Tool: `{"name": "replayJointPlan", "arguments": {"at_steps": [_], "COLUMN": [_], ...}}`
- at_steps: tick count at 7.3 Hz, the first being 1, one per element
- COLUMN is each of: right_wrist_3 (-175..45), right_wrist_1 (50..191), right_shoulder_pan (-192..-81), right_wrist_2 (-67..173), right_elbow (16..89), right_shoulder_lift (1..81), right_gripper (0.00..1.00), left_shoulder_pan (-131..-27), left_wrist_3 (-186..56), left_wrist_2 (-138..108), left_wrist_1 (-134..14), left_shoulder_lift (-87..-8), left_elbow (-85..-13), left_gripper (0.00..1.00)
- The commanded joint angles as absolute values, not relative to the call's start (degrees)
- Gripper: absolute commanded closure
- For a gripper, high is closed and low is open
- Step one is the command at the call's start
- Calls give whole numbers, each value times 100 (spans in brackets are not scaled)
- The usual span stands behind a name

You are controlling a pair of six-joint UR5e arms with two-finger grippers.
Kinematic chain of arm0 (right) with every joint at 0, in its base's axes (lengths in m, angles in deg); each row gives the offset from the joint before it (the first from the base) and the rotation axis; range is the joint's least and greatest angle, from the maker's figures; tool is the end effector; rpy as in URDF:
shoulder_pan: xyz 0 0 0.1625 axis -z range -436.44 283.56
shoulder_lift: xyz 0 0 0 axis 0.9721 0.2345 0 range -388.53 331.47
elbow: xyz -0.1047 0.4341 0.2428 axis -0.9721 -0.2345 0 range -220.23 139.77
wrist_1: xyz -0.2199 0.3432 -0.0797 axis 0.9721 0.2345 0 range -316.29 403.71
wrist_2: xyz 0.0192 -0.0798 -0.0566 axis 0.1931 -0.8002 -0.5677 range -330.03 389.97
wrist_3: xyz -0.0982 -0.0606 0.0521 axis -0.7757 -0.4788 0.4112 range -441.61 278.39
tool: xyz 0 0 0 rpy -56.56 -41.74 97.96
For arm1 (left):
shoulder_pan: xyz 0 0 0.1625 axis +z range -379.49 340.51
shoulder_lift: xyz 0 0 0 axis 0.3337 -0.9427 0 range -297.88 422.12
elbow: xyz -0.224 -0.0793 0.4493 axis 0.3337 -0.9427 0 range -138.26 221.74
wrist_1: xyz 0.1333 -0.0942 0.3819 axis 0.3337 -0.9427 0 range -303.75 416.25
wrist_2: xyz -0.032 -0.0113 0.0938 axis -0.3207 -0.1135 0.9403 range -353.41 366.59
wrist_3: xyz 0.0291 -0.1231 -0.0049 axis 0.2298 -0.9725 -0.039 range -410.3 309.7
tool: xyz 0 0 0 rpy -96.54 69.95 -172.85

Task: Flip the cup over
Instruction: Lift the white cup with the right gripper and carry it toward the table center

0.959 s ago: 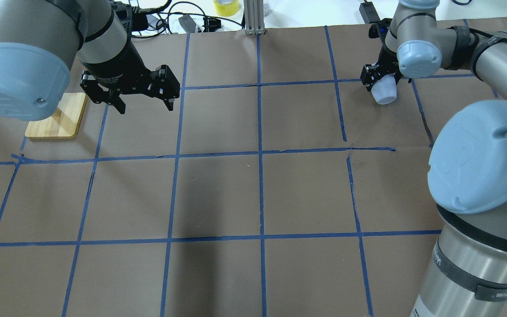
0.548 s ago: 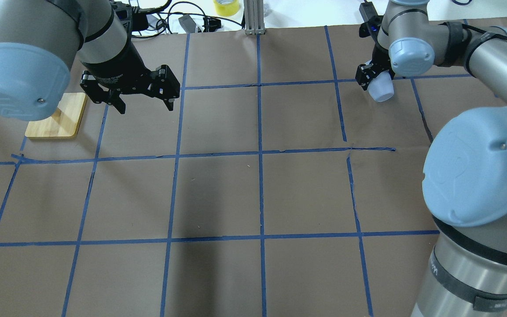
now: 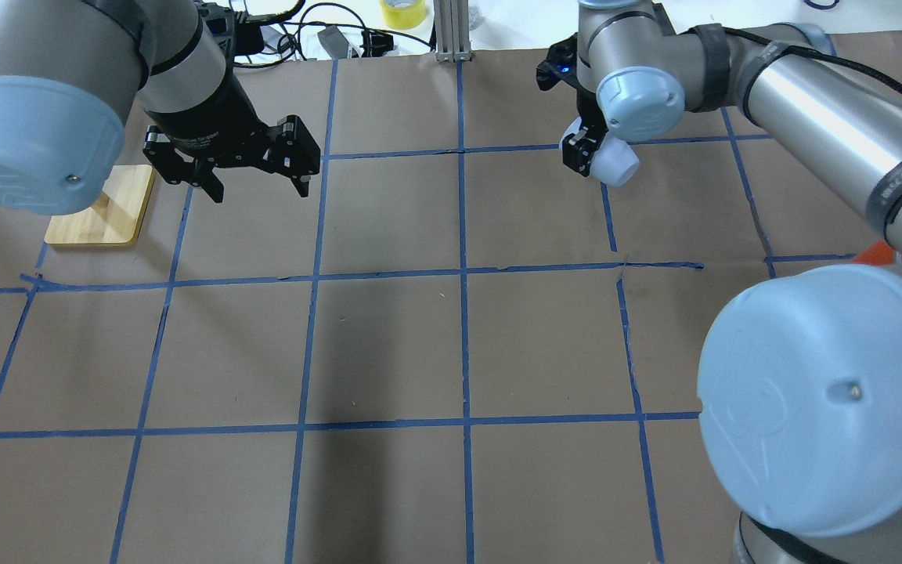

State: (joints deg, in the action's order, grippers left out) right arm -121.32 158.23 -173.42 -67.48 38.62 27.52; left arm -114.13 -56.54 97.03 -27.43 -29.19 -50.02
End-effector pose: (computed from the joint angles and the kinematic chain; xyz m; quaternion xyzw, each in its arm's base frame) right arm 0.2072 -0.7301 0.3093 0.3945 -0.9165 -0.0039 0.0664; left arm -0.1732 -0.4989 0.5288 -0.0141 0.9995 -0.0286 0.0011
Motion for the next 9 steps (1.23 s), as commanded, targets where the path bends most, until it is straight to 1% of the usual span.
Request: {"name": "replayJointPlan", "arguments": {"at_steps": [1,4,6,9], "right_wrist_3": [-13401,-14890,-14789,-15236], "right_wrist_1": [15893,15911,15928,16157], "right_shoulder_pan": [-17994,-18329,-18804,-18989], "right_wrist_2": [-6409,-6091,-6100,-6091], "right_elbow": [3861,3852,3862,3861], "right_shoulder_lift": [2763,2598,2448,2298], "right_gripper": [100,100,100,100], "left_shoulder_pan": [-11415,-11415,-11415,-11415], "left_wrist_3": [-5654,-5619,-5619,-5592], "left_wrist_2": [9703,9720,9712,9720], "left_wrist_1": [-2742,-2742,-2751,-2751], "left_shoulder_lift": [-2919,-2919,-2919,-2937], "left_elbow": [-5002,-5002,-5002,-4993], "left_gripper": [0,0,0,0]}}
